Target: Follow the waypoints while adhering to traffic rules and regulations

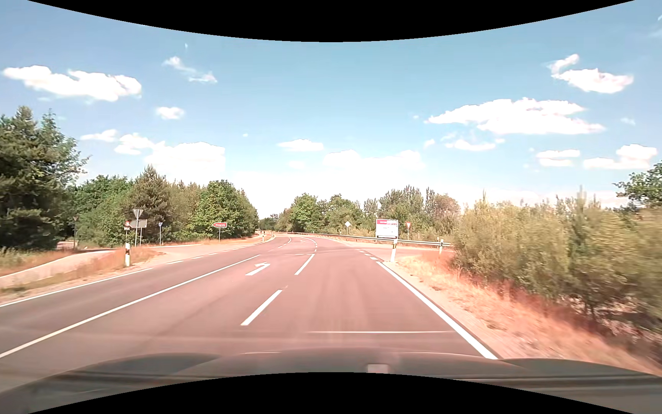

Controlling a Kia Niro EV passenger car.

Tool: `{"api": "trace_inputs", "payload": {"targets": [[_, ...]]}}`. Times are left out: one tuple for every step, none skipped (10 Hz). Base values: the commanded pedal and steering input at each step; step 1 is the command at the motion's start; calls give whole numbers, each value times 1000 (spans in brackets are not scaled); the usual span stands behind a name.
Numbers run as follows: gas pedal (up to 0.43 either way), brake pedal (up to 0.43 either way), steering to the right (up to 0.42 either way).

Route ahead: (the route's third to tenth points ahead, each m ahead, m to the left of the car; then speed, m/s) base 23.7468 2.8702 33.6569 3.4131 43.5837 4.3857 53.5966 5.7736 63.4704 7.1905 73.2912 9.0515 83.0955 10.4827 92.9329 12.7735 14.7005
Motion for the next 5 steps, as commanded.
{"api": "trace_inputs", "payload": {"targets": [[268, 0, -14], [268, 0, -15], [268, 0, -15], [268, 0, -15], [280, 0, -15]]}}
